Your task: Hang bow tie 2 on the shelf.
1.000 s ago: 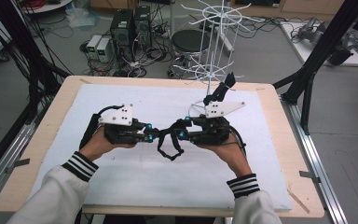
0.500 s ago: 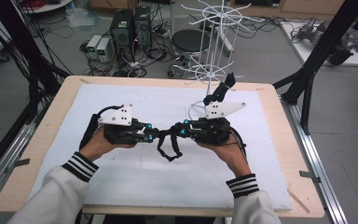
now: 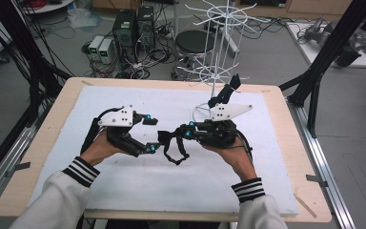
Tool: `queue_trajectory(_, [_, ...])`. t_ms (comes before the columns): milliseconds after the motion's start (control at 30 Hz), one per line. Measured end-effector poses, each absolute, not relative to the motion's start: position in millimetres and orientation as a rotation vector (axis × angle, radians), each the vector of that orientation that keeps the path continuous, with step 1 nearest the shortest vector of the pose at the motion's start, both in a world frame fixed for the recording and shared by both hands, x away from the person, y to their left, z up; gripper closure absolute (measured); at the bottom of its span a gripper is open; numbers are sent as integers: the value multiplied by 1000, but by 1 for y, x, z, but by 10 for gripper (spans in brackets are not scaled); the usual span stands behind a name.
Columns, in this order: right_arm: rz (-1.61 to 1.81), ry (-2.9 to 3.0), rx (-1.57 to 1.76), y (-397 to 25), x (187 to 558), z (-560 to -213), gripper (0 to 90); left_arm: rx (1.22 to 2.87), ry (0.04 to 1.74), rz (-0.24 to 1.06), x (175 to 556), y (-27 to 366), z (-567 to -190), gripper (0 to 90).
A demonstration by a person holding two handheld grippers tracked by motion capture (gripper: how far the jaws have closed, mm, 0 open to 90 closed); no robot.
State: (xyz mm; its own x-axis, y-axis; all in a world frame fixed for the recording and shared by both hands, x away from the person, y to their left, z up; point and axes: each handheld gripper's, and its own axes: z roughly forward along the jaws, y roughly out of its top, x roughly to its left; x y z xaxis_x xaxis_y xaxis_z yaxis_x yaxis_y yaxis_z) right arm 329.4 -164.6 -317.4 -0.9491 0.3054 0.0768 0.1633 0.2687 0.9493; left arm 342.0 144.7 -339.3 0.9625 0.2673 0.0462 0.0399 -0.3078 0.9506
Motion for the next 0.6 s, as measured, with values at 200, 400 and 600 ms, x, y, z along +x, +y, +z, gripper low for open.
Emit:
queue_trajectory(200, [1781, 2385, 451, -167, 328, -315, 848, 1845, 280, 272, 339, 154, -343, 17])
queue_trajectory(400, [1786, 2364, 458, -170, 327, -314, 846, 1808, 294, 320, 334, 165, -347, 17])
queue_trajectory(600, [1804, 2338, 477, -176, 326, -312, 845, 1761, 360, 383, 329, 180, -360, 17])
